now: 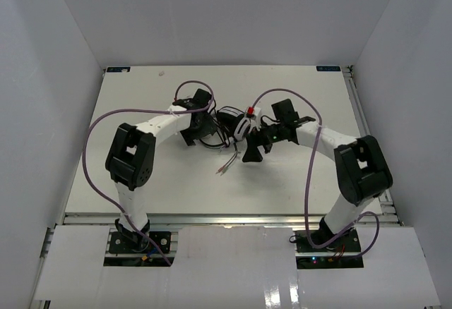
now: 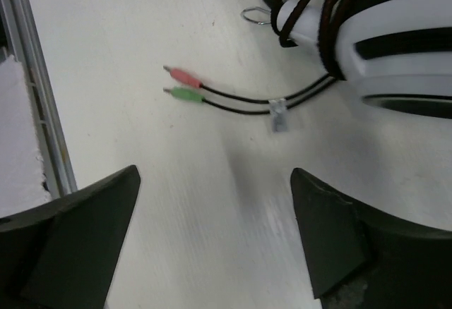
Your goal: Wrap the headphones
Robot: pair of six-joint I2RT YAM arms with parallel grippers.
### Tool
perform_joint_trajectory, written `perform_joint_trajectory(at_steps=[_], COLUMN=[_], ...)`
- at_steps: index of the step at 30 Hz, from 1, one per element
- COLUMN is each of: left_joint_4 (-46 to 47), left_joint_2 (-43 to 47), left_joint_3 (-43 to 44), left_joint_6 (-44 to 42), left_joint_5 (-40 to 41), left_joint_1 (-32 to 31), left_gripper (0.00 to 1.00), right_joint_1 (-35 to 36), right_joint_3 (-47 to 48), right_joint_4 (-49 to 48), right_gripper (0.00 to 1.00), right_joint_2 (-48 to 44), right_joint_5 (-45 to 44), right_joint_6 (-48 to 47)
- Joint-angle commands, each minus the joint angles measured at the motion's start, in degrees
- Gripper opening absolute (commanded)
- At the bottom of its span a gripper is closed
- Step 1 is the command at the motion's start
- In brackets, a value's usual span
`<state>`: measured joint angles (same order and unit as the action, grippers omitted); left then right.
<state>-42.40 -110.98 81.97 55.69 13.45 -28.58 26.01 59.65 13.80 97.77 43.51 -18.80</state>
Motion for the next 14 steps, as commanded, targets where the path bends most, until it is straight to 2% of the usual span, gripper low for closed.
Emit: perform_joint_trajectory(at_steps=[1, 2, 3, 5, 9, 12, 14], left_joint_4=[3.5, 5.7, 7.5, 12.9, 23.5, 27.2, 28.5], left_joint_2=[9.5, 12.1, 15.8, 24.2, 38.5, 50.4, 55.5], left_joint_3=[0.5, -1.3, -3.9, -10.0, -19.9, -29.0, -33.5], left_joint_6=[-8.0, -11.7, -13.9, -19.2, -26.7, -29.1, -29.1], left_joint_5=[-4.1, -5.1, -6.5, -9.8, -22.4, -25.1, -26.4], left_joint_1=[0.3, 0.3, 0.3, 0.3, 0.3, 0.3, 0.3], left_gripper=[0.85, 0.94, 0.98, 0.98, 0.98, 0.98, 0.98], right_joint_1=[-3.6, -4.2, -4.4, -4.5, -4.5, -4.7, -4.7], right_joint_3=[-1.0, -1.5, -1.8, -2.5, -5.8, -9.8, -10.9], right_joint_4=[6.6, 6.9, 6.5, 5.7, 0.6, -4.6, -5.5], right_gripper=[0.90, 0.90, 0.90, 0.90, 0.90, 0.90, 0.90], right_joint_2=[-11.1, -14.4, -17.5, -22.6, -31.0, -37.5, -40.1], right_joint_5=[-4.0, -7.1, -11.5, -16.5, -35.0, -45.6, -47.2], right_joint_6=[-5.6, -4.9, -3.4, -1.4, 9.3, 11.4, 10.7])
